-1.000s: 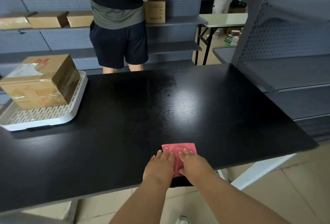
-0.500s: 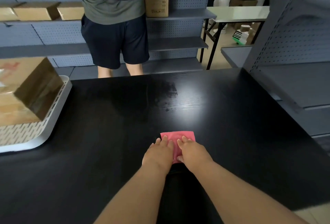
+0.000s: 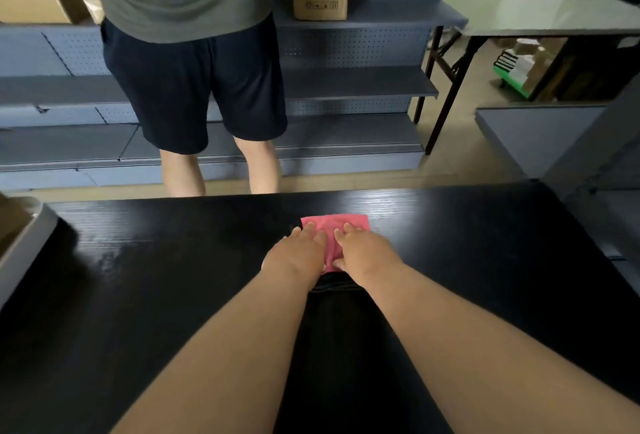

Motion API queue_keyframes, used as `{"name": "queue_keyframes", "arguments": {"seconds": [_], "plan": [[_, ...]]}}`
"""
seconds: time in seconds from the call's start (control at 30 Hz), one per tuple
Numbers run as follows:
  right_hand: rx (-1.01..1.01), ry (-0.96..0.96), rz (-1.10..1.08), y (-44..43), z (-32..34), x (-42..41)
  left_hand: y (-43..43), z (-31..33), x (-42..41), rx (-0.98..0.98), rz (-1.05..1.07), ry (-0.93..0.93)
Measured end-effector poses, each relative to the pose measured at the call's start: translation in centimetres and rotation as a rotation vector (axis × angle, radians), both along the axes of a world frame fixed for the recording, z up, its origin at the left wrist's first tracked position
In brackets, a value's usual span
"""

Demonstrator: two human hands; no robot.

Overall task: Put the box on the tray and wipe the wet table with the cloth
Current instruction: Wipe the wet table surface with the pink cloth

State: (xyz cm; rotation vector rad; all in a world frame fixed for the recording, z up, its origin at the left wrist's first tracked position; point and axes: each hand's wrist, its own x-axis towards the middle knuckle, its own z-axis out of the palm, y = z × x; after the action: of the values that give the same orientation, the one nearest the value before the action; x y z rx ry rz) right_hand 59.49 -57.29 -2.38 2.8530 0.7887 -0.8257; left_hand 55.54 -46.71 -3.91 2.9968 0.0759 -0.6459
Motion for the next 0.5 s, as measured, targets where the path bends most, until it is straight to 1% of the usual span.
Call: {"name": "queue_keyframes", "arguments": {"seconds": [0.13,0.23,0.37,0.5], "plan": [[0.009,-0.059,0.041,1.0,-0.2,4.3,1.2,-0.5,4.5,0.035,0.013,0.009],[-0.009,-0.019,0.045,1.6,-0.2,6.4,1.8,-0.6,6.3,0.049,0.023,0.022],[0.03,-0.055,0.049,1.5,-0.8,7.2,1.9,-0.8,7.2,0.063,0.033,-0.007],[0.063,-0.077,0.02,1.2,-1.2,6.4,1.5,-0.8,6.2,0.037,0.056,-0.04]]}}
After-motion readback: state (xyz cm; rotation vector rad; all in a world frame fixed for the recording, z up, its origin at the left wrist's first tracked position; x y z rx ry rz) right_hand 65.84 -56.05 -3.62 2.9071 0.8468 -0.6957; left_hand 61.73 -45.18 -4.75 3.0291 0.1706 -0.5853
